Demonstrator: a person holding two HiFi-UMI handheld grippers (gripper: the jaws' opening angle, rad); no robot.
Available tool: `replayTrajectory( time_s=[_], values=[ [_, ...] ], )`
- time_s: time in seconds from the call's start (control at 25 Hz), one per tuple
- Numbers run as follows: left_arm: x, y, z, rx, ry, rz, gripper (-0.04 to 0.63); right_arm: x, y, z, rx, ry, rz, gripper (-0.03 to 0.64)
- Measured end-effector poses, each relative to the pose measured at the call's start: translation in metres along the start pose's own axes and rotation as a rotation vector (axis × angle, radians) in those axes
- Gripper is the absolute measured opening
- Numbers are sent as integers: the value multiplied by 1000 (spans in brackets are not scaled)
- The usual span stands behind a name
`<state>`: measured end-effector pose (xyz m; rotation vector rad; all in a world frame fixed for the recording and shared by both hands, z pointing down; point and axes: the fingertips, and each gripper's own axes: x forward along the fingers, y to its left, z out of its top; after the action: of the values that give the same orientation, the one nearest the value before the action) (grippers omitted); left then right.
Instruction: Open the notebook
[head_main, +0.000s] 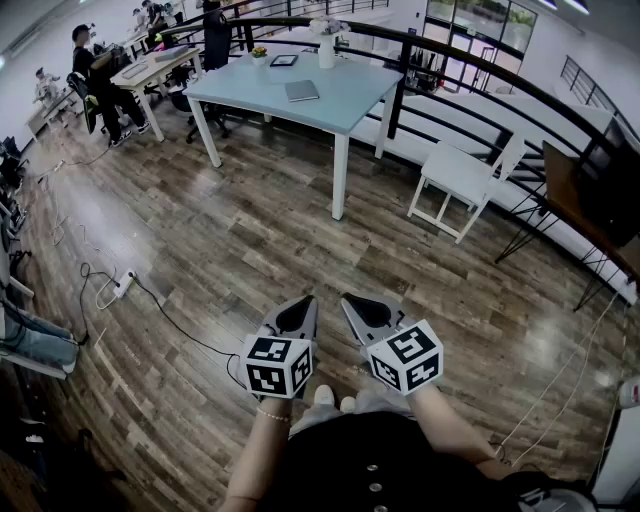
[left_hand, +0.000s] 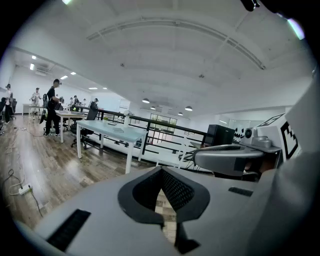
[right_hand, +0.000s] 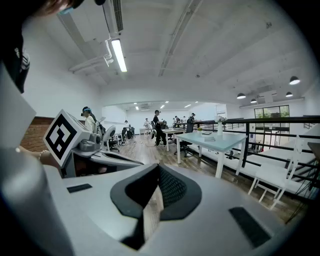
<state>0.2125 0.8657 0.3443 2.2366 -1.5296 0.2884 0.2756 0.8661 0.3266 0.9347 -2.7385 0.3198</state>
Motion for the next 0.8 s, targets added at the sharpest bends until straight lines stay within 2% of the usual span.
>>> replayTrajectory(
  time_s=[0.48,0.64,0.8],
  values=[
    [17,2,13,32,2,-40,17,17,-15,0,-1,15,-23,3],
    [23,12,15,27,0,-51,17,30,-17,6,7,-12,-30,3],
    [24,23,16,16,-17,-68,17,44,-9,7,-7,-25,0,6]
  ],
)
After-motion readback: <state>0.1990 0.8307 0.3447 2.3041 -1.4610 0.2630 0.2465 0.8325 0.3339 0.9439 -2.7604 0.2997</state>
